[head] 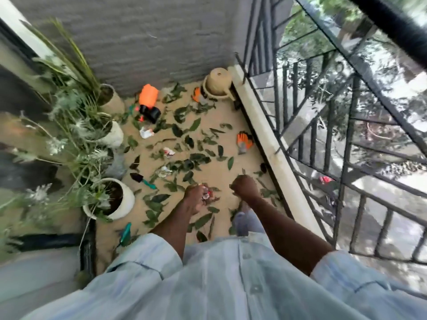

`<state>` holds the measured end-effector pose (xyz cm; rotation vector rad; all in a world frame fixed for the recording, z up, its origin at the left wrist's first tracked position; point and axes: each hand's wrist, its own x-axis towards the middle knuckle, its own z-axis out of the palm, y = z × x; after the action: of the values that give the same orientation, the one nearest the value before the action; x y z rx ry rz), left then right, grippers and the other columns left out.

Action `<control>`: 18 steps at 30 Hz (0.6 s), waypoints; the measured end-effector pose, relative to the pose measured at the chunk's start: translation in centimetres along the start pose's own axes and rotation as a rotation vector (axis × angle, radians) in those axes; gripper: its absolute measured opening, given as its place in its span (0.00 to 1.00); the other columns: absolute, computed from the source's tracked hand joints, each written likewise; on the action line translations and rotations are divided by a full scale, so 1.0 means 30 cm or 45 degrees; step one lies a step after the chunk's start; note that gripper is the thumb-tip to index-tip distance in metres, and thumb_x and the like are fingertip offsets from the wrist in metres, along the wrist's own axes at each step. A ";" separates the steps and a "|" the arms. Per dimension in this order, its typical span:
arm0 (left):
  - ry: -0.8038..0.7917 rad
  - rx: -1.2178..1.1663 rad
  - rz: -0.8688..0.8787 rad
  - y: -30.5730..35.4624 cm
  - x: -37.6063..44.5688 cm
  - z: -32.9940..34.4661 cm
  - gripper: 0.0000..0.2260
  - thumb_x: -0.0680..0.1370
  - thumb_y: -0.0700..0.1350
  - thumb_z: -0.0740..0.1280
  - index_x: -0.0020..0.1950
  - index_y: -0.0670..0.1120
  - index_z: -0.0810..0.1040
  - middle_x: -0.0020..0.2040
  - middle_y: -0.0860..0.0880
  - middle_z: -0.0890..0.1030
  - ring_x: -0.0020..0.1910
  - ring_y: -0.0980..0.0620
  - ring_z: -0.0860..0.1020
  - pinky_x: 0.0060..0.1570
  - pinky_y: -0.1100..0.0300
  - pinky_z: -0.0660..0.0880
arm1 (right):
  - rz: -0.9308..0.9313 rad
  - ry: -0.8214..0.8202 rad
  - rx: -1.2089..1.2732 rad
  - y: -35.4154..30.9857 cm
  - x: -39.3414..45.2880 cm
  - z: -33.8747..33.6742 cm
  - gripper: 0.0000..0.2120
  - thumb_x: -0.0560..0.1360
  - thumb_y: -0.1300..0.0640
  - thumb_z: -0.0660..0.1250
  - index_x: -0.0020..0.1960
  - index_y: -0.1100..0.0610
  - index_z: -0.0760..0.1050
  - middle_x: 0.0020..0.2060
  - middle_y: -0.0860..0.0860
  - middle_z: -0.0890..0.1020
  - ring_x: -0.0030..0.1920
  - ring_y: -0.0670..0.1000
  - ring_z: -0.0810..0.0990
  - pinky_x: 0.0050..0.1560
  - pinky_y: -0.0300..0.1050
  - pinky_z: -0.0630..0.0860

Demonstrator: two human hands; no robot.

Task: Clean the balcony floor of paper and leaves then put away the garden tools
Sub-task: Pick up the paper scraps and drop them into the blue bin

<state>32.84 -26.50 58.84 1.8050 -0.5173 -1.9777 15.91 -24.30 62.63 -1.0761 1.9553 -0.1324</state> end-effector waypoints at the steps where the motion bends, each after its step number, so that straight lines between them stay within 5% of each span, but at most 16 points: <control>1: 0.016 -0.017 0.003 0.032 0.034 0.001 0.13 0.80 0.32 0.55 0.40 0.43 0.73 0.27 0.47 0.76 0.23 0.52 0.73 0.22 0.65 0.70 | -0.034 0.009 -0.017 -0.017 0.058 -0.012 0.14 0.79 0.57 0.62 0.59 0.65 0.78 0.57 0.60 0.79 0.60 0.60 0.77 0.56 0.45 0.73; 6: 0.051 -0.062 0.048 0.260 0.196 0.053 0.12 0.81 0.34 0.57 0.39 0.44 0.70 0.23 0.48 0.74 0.24 0.52 0.69 0.22 0.65 0.66 | -0.105 -0.002 0.049 -0.163 0.325 -0.152 0.18 0.79 0.50 0.61 0.57 0.64 0.78 0.57 0.60 0.80 0.59 0.60 0.77 0.55 0.48 0.73; 9: 0.090 -0.148 0.044 0.423 0.284 0.095 0.13 0.82 0.35 0.57 0.38 0.44 0.69 0.22 0.48 0.72 0.21 0.54 0.66 0.22 0.66 0.62 | -0.173 -0.048 -0.211 -0.264 0.492 -0.284 0.15 0.77 0.54 0.64 0.57 0.63 0.79 0.50 0.56 0.81 0.52 0.55 0.79 0.53 0.45 0.73; 11: 0.140 -0.217 0.045 0.540 0.339 0.135 0.13 0.82 0.36 0.58 0.37 0.43 0.69 0.20 0.49 0.71 0.17 0.56 0.65 0.19 0.69 0.60 | -0.217 -0.060 -0.234 -0.334 0.602 -0.382 0.15 0.77 0.53 0.64 0.58 0.63 0.78 0.55 0.58 0.80 0.57 0.57 0.78 0.57 0.48 0.72; 14: 0.280 -0.255 0.089 0.702 0.391 0.194 0.14 0.79 0.37 0.63 0.33 0.43 0.70 0.19 0.50 0.68 0.15 0.56 0.63 0.18 0.69 0.59 | -0.259 -0.098 -0.337 -0.438 0.744 -0.491 0.13 0.77 0.55 0.66 0.55 0.63 0.79 0.53 0.54 0.81 0.58 0.57 0.78 0.51 0.45 0.72; 18: 0.389 -0.475 0.173 0.843 0.462 0.209 0.13 0.77 0.38 0.68 0.34 0.44 0.70 0.21 0.48 0.69 0.17 0.54 0.64 0.19 0.68 0.57 | -0.353 -0.160 -0.416 -0.592 0.898 -0.537 0.10 0.73 0.62 0.66 0.50 0.67 0.81 0.51 0.63 0.83 0.54 0.59 0.81 0.50 0.47 0.75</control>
<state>26.85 -55.31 61.14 1.7354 -0.1554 -1.5477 8.81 -59.66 63.40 -1.5301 1.7433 0.1069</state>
